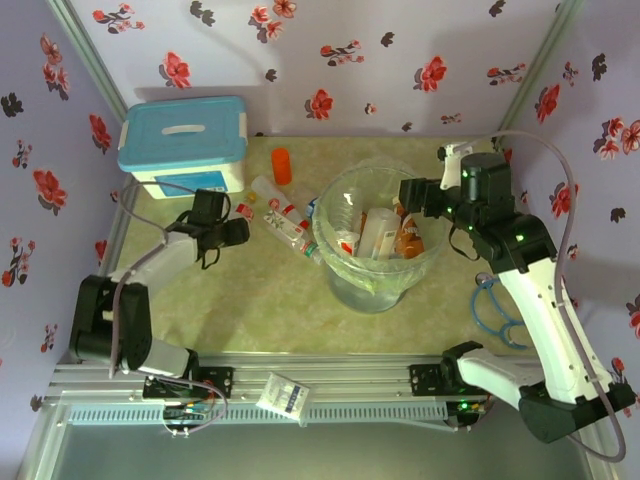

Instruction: Put the plastic bottles in the bin

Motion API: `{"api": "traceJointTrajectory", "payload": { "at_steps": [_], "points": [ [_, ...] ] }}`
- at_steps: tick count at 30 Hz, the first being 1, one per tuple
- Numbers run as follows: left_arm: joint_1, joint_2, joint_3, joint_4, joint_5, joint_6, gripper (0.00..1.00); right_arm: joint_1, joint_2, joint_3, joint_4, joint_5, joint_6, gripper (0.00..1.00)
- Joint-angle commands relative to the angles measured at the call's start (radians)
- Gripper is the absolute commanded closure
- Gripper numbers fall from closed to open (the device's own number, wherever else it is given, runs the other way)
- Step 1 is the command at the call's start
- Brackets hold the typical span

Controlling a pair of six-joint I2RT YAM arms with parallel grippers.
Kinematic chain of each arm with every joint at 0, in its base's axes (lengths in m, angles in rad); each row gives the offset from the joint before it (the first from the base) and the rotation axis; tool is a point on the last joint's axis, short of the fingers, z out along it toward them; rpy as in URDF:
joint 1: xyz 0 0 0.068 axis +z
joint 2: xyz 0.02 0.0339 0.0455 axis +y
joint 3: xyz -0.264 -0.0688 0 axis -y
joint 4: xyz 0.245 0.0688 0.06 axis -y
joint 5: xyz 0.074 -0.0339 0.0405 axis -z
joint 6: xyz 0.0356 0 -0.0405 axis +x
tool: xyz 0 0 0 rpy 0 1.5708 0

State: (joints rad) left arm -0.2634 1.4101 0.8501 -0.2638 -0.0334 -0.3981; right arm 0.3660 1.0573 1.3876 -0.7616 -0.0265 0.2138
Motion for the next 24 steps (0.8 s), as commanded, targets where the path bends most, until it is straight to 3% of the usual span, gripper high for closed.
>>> {"api": "traceJointTrajectory", "payload": {
  "at_steps": [1,8,13,18,24],
  "points": [
    [0.002,-0.085,-0.04,-0.042,0.029,-0.041,0.42,-0.005,0.024,0.043,0.022,-0.034,-0.001,0.23],
    [-0.02,-0.37,-0.096,-0.021,0.154,-0.143,0.43,0.008,0.104,0.108,0.085,-0.18,0.037,0.24],
    [-0.051,-0.528,-0.113,0.087,0.234,-0.25,0.44,0.103,0.186,0.181,0.146,-0.208,0.051,0.24],
    [-0.115,-0.559,-0.123,0.293,0.29,-0.356,0.45,0.206,0.298,0.245,0.265,-0.294,0.112,0.2],
    [-0.229,-0.504,-0.083,0.451,0.291,-0.379,0.46,0.271,0.419,0.303,0.415,-0.403,0.219,0.08]
  ]
}}
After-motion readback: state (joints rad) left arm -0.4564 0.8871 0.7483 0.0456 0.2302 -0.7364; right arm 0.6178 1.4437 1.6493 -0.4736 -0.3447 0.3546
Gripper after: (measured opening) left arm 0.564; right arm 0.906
